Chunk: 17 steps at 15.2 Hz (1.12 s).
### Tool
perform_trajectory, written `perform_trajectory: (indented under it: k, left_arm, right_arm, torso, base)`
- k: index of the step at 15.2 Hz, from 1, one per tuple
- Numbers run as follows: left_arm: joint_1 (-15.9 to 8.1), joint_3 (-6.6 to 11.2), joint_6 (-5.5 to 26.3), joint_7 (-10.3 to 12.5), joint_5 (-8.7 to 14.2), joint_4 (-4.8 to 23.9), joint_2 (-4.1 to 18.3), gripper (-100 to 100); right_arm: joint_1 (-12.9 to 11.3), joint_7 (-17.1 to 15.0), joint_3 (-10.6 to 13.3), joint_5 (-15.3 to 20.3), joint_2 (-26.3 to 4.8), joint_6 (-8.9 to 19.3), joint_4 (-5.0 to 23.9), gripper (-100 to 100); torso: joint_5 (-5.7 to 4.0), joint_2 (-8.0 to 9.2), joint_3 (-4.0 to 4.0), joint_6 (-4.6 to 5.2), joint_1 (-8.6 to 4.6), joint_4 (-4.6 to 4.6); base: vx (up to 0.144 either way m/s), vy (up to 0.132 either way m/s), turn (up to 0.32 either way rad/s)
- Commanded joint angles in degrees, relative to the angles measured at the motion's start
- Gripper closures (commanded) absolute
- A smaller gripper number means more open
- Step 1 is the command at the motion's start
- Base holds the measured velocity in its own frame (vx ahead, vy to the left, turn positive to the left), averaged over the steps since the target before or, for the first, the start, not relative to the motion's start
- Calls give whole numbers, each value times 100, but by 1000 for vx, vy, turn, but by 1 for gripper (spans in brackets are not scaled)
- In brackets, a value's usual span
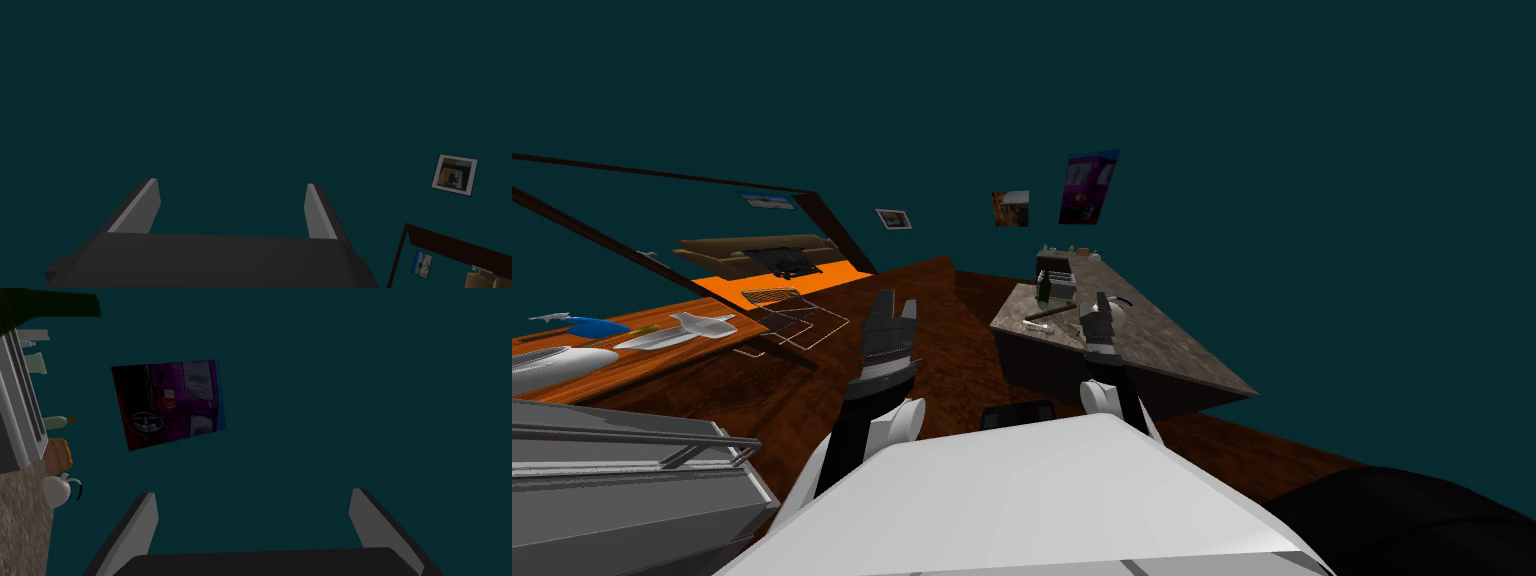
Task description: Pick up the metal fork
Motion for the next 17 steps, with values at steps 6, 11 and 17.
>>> perform_trajectory:
  k: [6, 11, 17]
  left_arm:
    - [0, 0, 0, 0, 0, 0, 0, 0]
    - [0, 0, 0, 0, 0, 0, 0, 0]
    - [0, -1, 0, 0, 0, 0, -1, 0]
  right_arm:
    - [35, 43, -14, 72, -678, -73, 230, -100]
    - [92, 123, -34, 201, -1332, -194, 615, -100]
    - [143, 195, -43, 317, -2053, -298, 950, -100]
  torso:
    - [2, -6, -3, 0, 10, -2]
    - [4, -8, -5, 0, 19, -2]
    - [5, -5, -3, 0, 24, -2]
  base:
    - [12, 26, 6]
    - [20, 51, 11]
    - [14, 58, 14]
